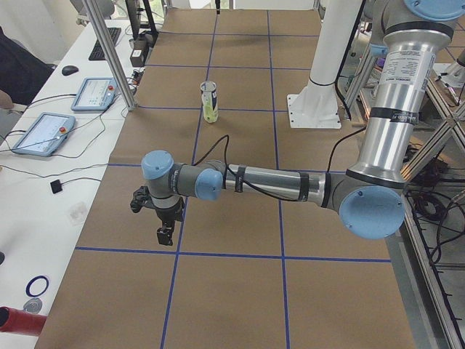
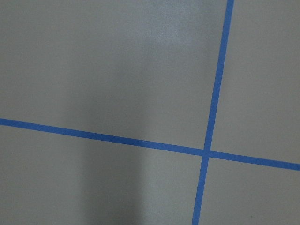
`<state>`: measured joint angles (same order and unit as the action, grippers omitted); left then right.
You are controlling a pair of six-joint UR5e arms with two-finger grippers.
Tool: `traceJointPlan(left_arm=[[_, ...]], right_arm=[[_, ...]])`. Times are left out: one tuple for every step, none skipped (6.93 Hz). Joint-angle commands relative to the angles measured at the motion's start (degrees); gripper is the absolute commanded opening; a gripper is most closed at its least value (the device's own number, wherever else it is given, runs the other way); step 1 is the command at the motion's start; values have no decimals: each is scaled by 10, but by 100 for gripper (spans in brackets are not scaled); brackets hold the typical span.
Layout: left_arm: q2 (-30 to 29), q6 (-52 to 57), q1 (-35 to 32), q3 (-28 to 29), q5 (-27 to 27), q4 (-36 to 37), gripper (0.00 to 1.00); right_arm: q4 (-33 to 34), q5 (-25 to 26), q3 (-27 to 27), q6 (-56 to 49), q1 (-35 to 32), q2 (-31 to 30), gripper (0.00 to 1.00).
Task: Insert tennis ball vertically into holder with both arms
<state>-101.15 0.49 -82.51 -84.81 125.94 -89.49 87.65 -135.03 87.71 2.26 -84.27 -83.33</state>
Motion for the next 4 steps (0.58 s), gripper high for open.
traceJointPlan(left_arm=[[-24, 68, -40, -21, 5, 105, 100], [-13, 71, -42, -37, 18, 106, 100], [-3, 67, -42, -34, 46, 100, 100], [2, 69, -42, -32, 52, 99, 100]], right_arm=[[2, -1, 0, 1, -5, -3, 99], [2, -2, 0, 2, -6, -8, 99], [2, -2, -3, 0, -11, -15, 99], [2, -12, -3, -1, -19, -25, 99]])
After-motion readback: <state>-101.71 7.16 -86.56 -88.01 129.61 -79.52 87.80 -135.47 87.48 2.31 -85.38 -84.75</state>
